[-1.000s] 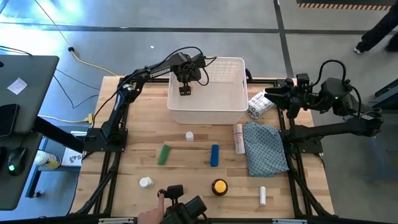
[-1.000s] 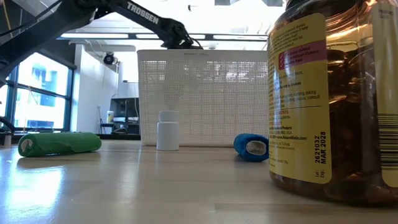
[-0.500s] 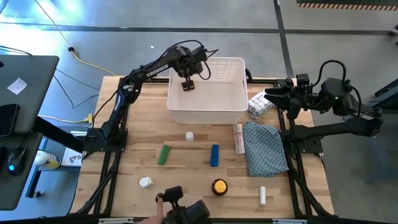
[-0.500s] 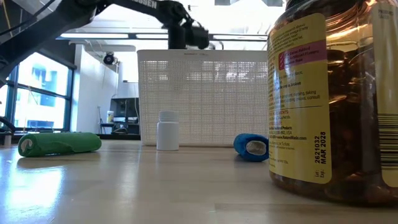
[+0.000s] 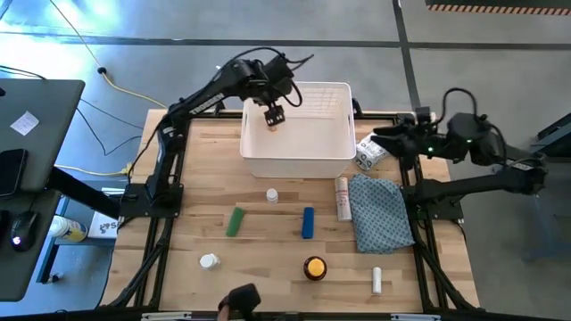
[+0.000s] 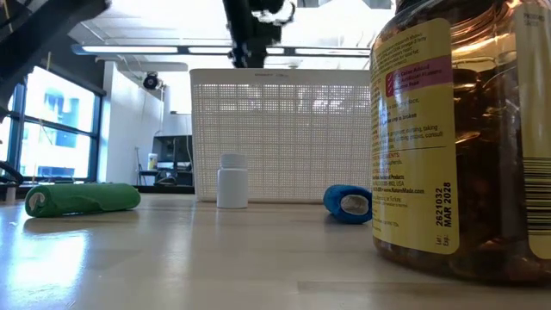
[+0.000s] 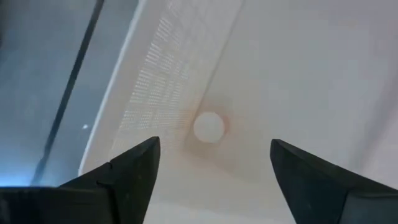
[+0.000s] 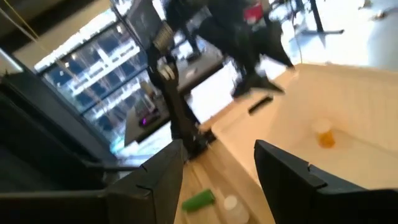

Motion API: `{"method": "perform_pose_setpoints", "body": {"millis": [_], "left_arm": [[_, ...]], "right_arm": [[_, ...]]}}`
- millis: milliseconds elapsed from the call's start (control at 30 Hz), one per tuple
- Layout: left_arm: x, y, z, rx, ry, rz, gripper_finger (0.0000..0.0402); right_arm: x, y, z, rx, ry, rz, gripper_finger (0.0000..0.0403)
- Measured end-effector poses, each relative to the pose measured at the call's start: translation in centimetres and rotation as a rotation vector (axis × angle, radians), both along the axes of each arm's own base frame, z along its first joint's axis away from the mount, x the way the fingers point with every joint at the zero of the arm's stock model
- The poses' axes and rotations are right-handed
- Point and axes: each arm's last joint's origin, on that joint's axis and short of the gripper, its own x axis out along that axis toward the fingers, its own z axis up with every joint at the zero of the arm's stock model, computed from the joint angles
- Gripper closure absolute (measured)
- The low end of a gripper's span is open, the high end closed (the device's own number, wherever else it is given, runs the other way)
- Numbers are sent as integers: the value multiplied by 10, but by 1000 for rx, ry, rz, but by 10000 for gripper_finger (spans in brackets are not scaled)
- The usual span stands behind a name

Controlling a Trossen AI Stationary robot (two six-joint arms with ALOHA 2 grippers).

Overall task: Pick & place medical supplies in basket/bin
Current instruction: Put the yellow medicine bottle into the white bin

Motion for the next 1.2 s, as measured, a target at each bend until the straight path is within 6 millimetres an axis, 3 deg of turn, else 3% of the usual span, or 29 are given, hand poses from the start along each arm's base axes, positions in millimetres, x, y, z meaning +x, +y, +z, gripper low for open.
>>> {"method": "perform_pose_setpoints", "body": {"millis": [233,400,567,767,933,1200], "left_arm": [[-30,-33,48,-56,-212,33,97],[-58,-69,84,-68,-365,40,111],[-78,-112,109,-105,-487,-4,121],[-90,-159,117,-127,-510,-5,131],[-101,-191,120,-126,-507,-36,141],[-116,-211,127,-109,-534,-103,157]], "right_arm": [[22,1,-10,72,74,85,214],[29,3,-25,182,211,96,214],[46,18,-39,195,341,183,214],[79,46,-59,135,462,264,214],[117,67,-71,107,413,281,214],[172,81,-94,90,307,274,214]]}}
